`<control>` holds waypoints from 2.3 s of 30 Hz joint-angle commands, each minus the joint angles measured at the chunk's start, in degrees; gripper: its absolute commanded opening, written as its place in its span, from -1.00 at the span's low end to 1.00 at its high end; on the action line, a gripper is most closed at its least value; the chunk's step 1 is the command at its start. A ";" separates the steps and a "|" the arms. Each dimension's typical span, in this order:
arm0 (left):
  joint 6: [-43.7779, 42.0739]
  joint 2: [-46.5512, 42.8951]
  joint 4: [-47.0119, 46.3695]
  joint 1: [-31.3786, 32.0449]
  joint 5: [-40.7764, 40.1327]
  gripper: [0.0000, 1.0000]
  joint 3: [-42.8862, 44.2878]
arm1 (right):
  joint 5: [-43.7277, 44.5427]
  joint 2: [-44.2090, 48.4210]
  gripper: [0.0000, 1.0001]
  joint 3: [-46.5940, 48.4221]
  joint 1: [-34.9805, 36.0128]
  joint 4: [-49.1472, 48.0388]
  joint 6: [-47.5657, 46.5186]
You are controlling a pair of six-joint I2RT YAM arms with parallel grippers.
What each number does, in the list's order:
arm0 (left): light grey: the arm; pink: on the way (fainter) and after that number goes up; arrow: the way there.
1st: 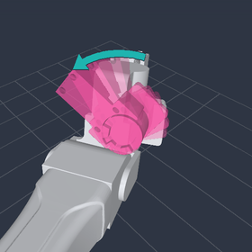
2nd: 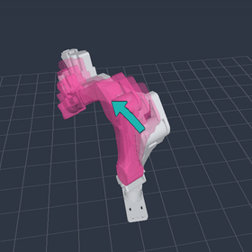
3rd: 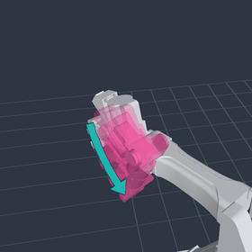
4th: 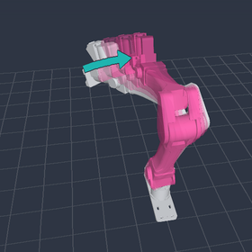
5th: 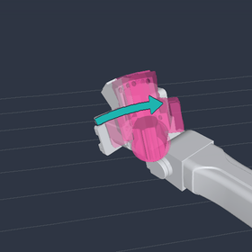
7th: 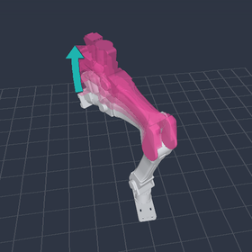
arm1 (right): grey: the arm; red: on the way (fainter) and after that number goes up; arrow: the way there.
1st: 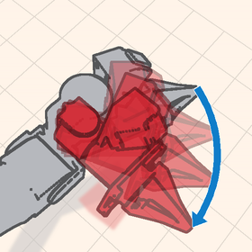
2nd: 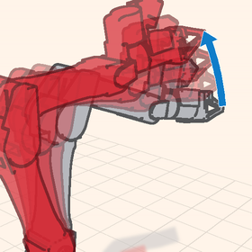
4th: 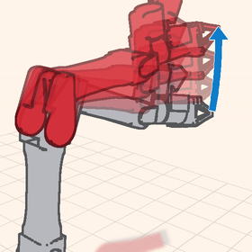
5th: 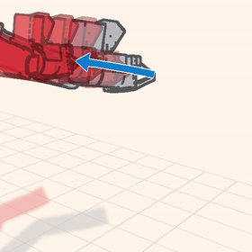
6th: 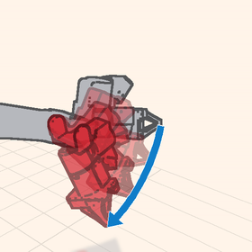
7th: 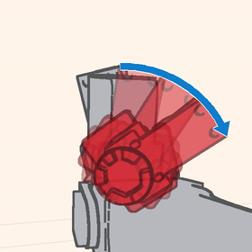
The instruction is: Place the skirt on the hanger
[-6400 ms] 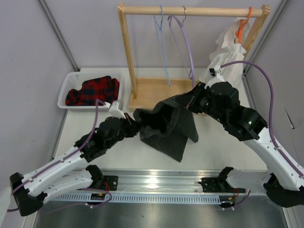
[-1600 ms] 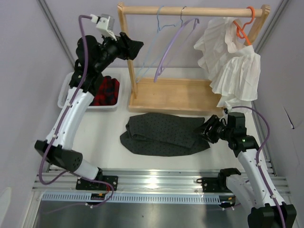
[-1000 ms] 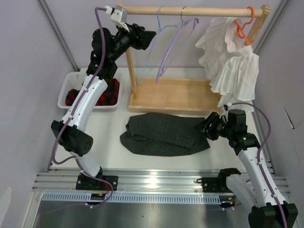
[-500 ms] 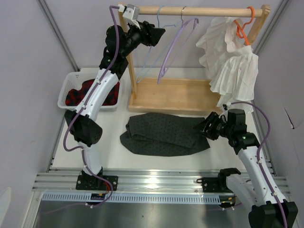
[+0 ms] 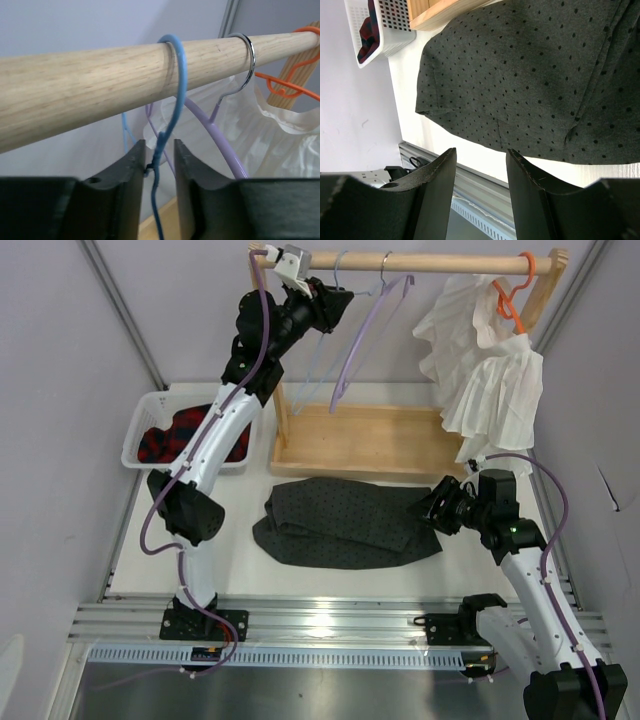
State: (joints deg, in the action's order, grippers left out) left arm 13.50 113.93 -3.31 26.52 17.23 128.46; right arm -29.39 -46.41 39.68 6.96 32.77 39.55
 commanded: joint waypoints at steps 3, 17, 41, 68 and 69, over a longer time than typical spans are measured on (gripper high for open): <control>-6.63 -0.29 0.93 2.21 -5.61 -0.57 3.55 | -0.06 0.01 0.00 2.59 0.25 -0.08 -1.67; -9.63 -0.20 -0.12 3.18 -11.95 -1.00 6.80 | -0.06 0.09 0.00 2.33 0.25 -0.52 -1.67; -12.88 -8.72 -5.47 4.50 -16.79 -1.00 -3.12 | -0.58 0.62 0.00 0.48 0.33 -2.10 -0.97; -17.10 -23.30 -5.91 4.41 -15.30 -1.00 -21.13 | -0.32 1.06 0.00 0.40 0.33 -1.66 -1.40; -17.36 -24.18 -6.09 4.41 -15.04 -1.00 -22.11 | -0.23 0.97 -0.01 0.40 0.42 -1.57 -1.58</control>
State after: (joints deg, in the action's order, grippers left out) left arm -1.54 95.35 -5.50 30.70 1.28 108.47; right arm -29.41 -46.09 39.46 7.07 32.27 38.89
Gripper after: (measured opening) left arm 0.091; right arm 0.497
